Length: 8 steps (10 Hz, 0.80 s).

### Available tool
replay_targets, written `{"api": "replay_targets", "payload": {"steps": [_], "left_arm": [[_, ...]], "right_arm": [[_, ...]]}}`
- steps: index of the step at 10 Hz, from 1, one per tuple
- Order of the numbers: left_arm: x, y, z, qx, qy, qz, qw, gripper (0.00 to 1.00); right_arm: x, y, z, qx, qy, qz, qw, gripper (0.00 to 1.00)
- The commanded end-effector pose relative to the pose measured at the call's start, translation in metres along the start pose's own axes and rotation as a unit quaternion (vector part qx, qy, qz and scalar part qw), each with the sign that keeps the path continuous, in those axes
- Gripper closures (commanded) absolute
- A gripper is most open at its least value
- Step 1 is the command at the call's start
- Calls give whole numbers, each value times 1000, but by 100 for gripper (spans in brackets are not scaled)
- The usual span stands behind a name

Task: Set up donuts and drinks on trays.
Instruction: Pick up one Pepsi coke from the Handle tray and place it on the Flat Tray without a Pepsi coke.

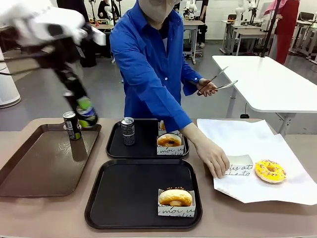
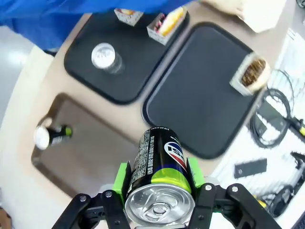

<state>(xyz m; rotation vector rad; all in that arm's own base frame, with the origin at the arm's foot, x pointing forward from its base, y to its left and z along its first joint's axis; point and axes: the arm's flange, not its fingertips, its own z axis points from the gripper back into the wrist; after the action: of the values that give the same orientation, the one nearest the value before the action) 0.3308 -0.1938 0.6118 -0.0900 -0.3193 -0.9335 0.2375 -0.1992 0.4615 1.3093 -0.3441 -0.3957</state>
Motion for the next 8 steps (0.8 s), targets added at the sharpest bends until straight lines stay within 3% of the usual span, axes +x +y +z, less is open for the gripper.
{"api": "replay_targets", "payload": {"steps": [1,3,4,8], "left_arm": [[-21,-1,-4,-9,14,16,1000,41],[-15,20,-8,-30,30,30,999,41],[-31,-4,15,-11,13,12,1000,41],[-31,-4,15,-11,13,12,1000,41]], "right_arm": [[0,0,0,8,2,3,1000,0],[0,0,0,8,2,3,1000,0],[0,0,0,8,2,3,1000,0],[0,0,0,8,2,3,1000,0]]}}
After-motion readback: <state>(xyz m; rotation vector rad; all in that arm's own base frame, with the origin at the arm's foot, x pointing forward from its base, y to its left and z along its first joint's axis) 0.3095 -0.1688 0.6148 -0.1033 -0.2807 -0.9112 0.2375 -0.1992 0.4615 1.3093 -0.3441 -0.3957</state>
